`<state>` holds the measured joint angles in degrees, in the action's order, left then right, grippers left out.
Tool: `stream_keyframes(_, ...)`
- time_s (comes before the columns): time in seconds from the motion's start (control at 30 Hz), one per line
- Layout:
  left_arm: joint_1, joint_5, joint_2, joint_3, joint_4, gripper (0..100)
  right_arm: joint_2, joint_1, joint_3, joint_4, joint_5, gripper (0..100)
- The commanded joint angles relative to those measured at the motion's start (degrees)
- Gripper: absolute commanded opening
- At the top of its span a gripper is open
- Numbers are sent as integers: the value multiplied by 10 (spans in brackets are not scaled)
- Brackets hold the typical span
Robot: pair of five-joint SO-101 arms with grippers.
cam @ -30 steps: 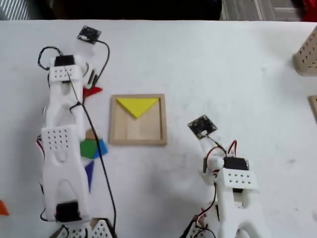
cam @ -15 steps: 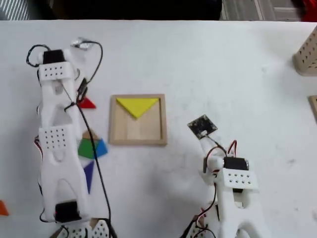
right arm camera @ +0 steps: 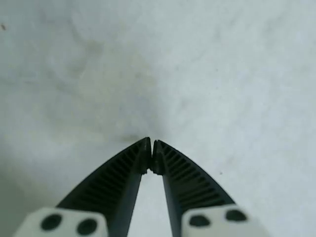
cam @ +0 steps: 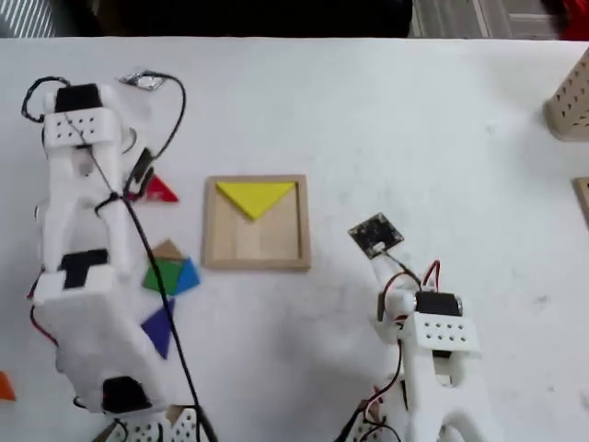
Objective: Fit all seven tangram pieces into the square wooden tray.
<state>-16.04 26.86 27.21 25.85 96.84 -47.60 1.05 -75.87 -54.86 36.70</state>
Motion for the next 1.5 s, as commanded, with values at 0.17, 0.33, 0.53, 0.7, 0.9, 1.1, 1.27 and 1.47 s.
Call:
stream_keyframes(0.17, -4, -202, -137, -250, -252, 290, -3, -6, 4, 4, 5, 18)
stream_keyframes(0.33, -8, -416, -137, -348, -354, 320, -3, -6, 3, 4, 5, 18)
stream_keyframes(0.53, -7, -506, -143, -361, -411, 321, -3, -6, 3, 4, 5, 18)
stream_keyframes(0.7, -8, -571, -150, -364, -456, 317, -3, -6, 3, 4, 6, 18)
stream_keyframes(0.9, -10, -619, -148, -384, -476, 317, -3, -6, 3, 4, 6, 18)
stream_keyframes(1.1, -11, -618, -147, -451, -540, 319, -3, -6, 3, 3, 6, 18)
stream_keyframes(1.27, -12, -603, -148, -474, -542, 320, -3, -6, 3, 3, 6, 18)
stream_keyframes(1.47, -12, -598, -167, -442, -505, 320, -3, -6, 3, 3, 6, 18)
